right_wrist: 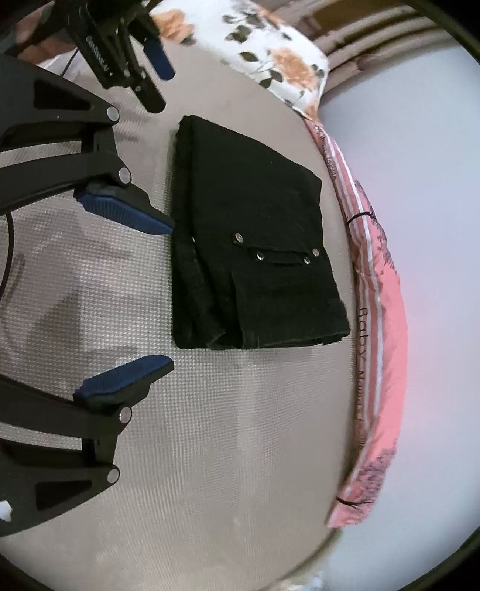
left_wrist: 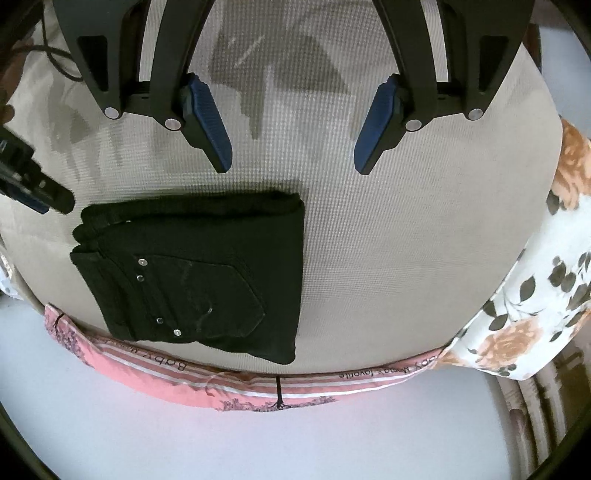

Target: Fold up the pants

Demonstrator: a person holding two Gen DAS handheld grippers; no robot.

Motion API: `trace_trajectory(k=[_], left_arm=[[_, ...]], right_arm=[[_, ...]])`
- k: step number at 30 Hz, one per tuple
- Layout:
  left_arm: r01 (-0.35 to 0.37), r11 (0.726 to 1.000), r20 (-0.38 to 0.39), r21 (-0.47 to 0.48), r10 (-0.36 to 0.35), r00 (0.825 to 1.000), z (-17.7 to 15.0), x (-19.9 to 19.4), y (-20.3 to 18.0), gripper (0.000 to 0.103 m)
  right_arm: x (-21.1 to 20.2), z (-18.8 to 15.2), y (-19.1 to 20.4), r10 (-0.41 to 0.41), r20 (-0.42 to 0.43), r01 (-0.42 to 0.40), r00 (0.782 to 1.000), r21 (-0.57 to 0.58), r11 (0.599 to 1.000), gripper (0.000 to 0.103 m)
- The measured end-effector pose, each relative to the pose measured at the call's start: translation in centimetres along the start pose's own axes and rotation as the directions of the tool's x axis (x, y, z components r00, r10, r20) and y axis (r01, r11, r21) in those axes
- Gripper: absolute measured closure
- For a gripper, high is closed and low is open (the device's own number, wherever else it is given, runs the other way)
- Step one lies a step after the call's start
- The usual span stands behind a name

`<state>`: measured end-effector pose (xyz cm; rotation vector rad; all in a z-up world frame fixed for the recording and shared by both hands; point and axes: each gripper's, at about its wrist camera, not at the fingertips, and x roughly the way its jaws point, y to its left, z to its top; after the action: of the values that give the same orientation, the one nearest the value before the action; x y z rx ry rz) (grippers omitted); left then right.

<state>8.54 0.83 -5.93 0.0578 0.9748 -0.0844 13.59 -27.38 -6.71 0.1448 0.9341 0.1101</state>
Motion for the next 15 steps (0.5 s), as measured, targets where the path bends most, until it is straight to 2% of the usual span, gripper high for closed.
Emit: trace_trajectory(k=[5,15], left_arm=[[-0.027,1.0,0.014,0.003,0.027,1.0,-0.8,-0.4,-0.1,0.034],[-0.013,1.0,0.011,-0.009,0.013,1.0,-0.9,-0.5,0.0,0.034]], right_arm=[[-0.7,-0.7,1.5,-0.02,0.014,0.02,1.0,-0.018,1.0,0.031],[-1.3,-1.5,2.7,-0.048,0.014,0.048,0.999,-0.012,0.999,0.029]])
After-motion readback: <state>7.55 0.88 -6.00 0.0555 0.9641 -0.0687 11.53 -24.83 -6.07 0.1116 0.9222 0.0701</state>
